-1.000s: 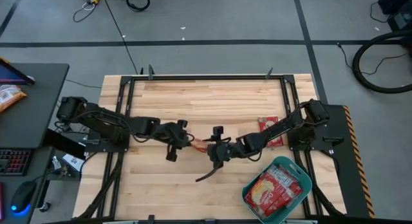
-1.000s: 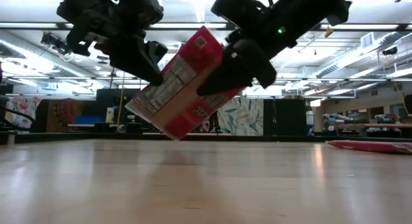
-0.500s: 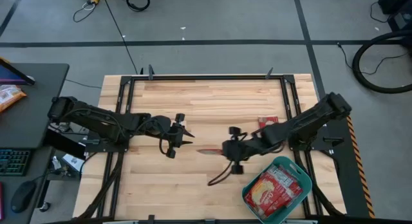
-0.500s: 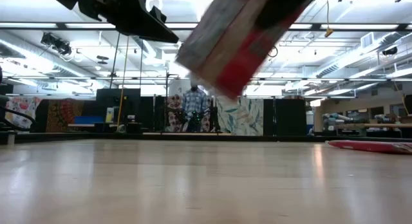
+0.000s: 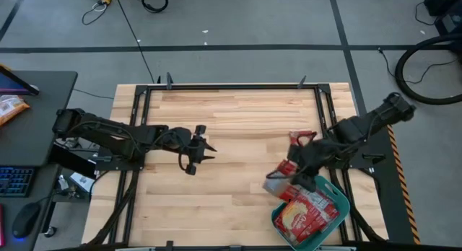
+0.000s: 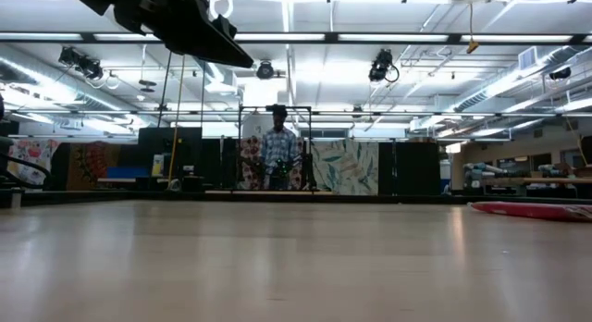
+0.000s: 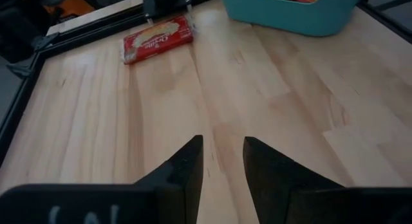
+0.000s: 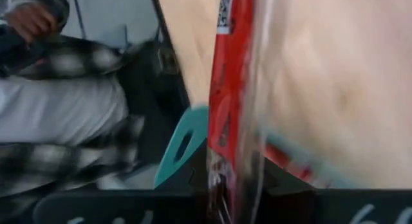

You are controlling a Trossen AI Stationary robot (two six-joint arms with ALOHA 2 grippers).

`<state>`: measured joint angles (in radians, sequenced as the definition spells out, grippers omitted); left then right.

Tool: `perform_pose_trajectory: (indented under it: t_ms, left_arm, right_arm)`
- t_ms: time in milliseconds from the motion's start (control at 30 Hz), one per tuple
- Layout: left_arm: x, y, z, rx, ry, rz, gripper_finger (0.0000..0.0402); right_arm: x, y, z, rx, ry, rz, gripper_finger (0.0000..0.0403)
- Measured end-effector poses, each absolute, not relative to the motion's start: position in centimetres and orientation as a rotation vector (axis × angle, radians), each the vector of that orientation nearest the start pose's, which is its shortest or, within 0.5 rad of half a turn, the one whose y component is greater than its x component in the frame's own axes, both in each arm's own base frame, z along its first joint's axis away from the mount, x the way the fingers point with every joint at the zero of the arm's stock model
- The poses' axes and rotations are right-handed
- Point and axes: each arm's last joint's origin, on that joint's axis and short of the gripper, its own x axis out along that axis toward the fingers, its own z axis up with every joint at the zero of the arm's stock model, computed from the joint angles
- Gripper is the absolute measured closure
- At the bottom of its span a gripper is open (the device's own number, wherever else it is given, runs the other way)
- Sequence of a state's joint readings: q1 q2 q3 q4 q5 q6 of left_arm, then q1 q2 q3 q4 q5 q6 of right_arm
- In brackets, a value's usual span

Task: Sort popcorn bags into baskets
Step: Put the red popcorn into the green bin

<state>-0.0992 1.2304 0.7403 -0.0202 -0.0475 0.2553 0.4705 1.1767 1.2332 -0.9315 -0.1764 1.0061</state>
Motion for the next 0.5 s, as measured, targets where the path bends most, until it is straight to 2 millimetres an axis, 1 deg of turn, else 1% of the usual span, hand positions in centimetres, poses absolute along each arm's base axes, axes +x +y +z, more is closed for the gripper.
perform_pose_trajectory:
  t_ms: [133,267,400,500]
  left_arm:
    - [25.9,-2.4,24.2,0.287,0.509,-0.115,0.0285]
    - [25.9,-2.4,24.2,0.288,0.513,-0.116,0.0285]
    - [25.9,-2.4,24.2,0.291,0.514,-0.116,0.0285]
    - [25.9,-2.2,24.2,0.303,0.512,-0.112,0.0285]
  right_arm:
    - [17.9,12.3,33.3,0.934,1.210,0.073,0.0359]
    - [16.3,14.7,31.3,1.011,1.303,-0.019,0.0360]
    - [14.9,16.7,29.3,1.112,1.303,-0.096,0.0358]
    - [14.3,17.9,27.7,1.210,1.235,-0.125,0.0346]
